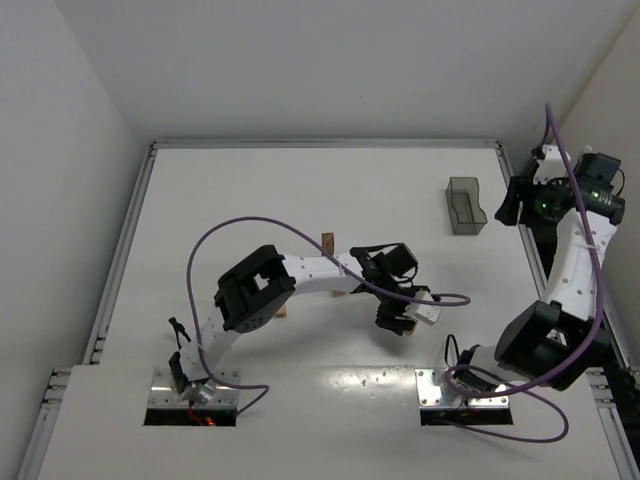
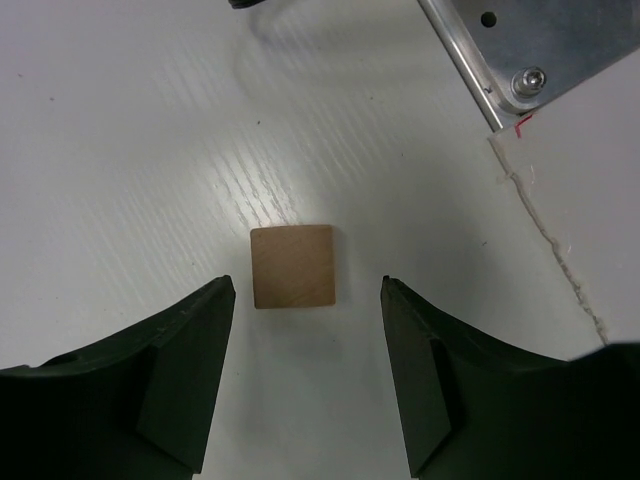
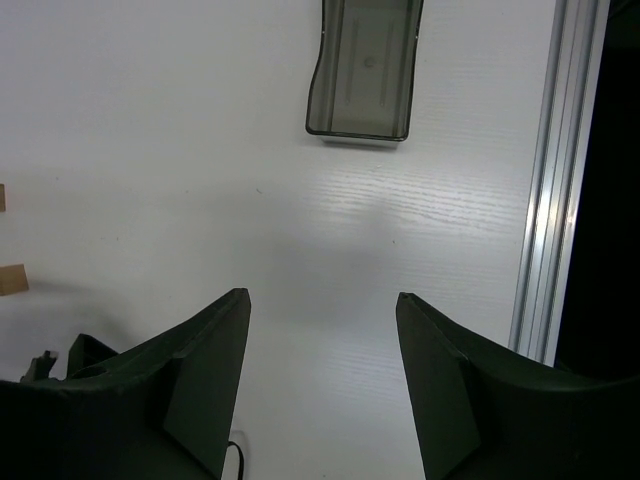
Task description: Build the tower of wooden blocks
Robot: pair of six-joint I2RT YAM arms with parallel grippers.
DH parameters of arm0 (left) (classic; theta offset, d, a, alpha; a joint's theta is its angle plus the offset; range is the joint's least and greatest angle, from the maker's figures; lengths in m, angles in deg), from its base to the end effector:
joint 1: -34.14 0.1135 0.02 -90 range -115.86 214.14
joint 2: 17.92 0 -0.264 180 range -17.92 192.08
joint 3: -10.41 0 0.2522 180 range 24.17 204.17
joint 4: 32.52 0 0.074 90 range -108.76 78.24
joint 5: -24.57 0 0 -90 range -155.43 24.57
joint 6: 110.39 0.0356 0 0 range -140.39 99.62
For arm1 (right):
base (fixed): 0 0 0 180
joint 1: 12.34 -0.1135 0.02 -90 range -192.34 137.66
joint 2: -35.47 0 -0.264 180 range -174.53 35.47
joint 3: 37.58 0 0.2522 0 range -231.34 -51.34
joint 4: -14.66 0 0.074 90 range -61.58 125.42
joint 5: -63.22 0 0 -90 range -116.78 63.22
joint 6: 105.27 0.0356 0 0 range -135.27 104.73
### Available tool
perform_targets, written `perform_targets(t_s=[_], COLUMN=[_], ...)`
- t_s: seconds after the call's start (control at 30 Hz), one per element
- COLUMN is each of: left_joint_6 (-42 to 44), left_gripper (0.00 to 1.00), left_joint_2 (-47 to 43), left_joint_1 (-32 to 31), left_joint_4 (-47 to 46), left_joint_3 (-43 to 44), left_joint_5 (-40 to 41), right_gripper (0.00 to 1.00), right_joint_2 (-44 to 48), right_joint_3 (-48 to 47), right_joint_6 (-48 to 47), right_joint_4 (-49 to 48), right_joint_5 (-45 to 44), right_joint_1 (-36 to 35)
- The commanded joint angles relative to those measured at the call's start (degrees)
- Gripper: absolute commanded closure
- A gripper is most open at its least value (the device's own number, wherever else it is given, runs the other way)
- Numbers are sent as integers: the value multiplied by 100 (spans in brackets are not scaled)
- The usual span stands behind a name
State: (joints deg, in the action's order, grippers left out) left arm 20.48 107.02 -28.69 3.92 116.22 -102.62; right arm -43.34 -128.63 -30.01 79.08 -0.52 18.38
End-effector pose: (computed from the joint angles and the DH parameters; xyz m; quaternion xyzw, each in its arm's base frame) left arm 0.1943 -0.4256 0.1628 0.7702 0.4850 -0.3524 0.2174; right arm 0.2489 -0.1296 0.3423 0.0552 0.9226 0.0763 0.3741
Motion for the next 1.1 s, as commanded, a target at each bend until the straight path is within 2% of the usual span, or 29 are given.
perform_targets(t_s=[0.0, 0.4, 0.77, 0.9, 0.97, 1.07], left_joint_6=[1, -227, -228, -228, -228, -306], left_gripper=[44, 44, 60, 61, 65, 79], left_joint_2=[65, 294, 294, 294, 294, 294], left_joint_1=[-81, -133, -186, -186, -186, -186], left_joint_4=[-325, -589, -536, -475, -475, -475], left_joint_3=[217, 357, 357, 357, 357, 410], left_joint_5=[-192, -192, -192, -192, -192, -192], right_gripper=[43, 43, 43, 43, 43, 43], right_joint_2=[-30, -82, -135, -197, -249, -249], right_joint_3=[-295, -233, -180, -180, -180, -180], right_joint_6=[86, 86, 86, 86, 86, 86], right_joint_4=[23, 24, 24, 24, 24, 24], right_joint_5=[213, 213, 265, 318, 318, 318], right_joint_1=[39, 39, 39, 39, 39, 39])
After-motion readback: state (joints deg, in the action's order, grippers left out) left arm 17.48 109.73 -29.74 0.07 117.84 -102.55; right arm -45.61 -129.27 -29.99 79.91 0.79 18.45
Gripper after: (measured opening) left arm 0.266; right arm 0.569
